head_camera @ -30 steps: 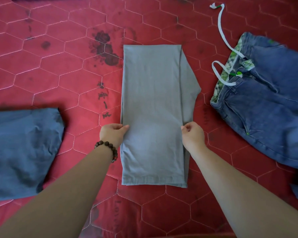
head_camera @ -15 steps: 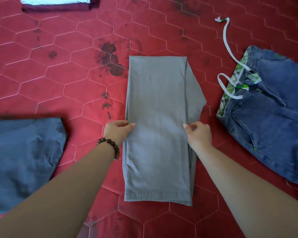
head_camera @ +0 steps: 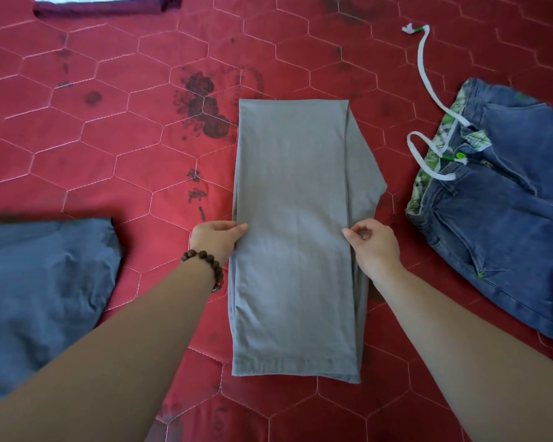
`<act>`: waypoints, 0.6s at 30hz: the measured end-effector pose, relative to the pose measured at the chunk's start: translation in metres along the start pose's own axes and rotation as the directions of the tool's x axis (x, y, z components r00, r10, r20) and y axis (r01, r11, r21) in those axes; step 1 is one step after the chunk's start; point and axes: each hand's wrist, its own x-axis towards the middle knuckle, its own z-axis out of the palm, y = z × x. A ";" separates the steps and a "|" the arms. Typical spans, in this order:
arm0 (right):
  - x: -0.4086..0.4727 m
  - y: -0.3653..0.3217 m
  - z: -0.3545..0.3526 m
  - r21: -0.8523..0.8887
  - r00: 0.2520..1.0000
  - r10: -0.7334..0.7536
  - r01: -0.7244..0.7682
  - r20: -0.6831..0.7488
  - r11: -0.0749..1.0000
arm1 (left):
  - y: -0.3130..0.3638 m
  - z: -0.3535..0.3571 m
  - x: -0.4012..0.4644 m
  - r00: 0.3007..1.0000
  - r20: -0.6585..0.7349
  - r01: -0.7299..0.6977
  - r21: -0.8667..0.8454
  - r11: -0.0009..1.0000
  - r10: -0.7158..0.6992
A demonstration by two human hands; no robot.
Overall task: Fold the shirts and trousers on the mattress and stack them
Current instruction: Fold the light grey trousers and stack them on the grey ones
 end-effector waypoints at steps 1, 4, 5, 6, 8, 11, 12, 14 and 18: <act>-0.001 -0.001 0.000 0.007 1.000 0.001 -0.001 -0.007 1.000 | -0.001 0.000 0.000 1.000 0.002 0.001 -0.004 1.000 -0.001; -0.002 -0.005 0.001 0.028 1.000 0.014 -0.014 0.002 1.000 | -0.001 0.000 0.000 1.000 0.001 0.001 -0.004 1.000 -0.001; -0.002 -0.008 0.001 0.042 0.999 0.032 -0.032 0.009 0.999 | -0.001 0.000 0.000 1.000 -0.006 0.002 -0.001 1.000 -0.002; -0.002 -0.011 0.002 0.058 0.998 0.055 -0.056 0.015 0.997 | 0.000 0.000 0.000 1.000 -0.009 0.005 0.003 1.000 -0.005; 0.001 -0.018 0.003 0.087 0.995 0.100 -0.100 0.005 0.991 | -0.001 0.001 0.001 1.000 -0.014 0.007 0.007 1.000 -0.007; 0.009 -0.025 0.006 0.121 0.984 0.177 -0.175 -0.007 0.977 | -0.001 0.001 0.002 1.000 -0.023 0.000 0.009 1.000 0.000; 0.011 -0.026 0.007 0.133 0.981 0.194 -0.191 -0.008 0.972 | -0.001 0.001 0.001 1.000 -0.024 0.000 0.003 1.000 0.000; 0.014 -0.025 0.008 0.144 0.976 0.218 -0.214 -0.014 0.966 | 0.000 0.002 0.000 1.000 -0.027 -0.004 -0.010 1.000 0.004; 0.016 -0.029 0.007 0.028 0.968 0.252 -0.252 -0.012 0.967 | 0.001 0.003 -0.001 1.000 -0.027 -0.011 0.000 1.000 0.011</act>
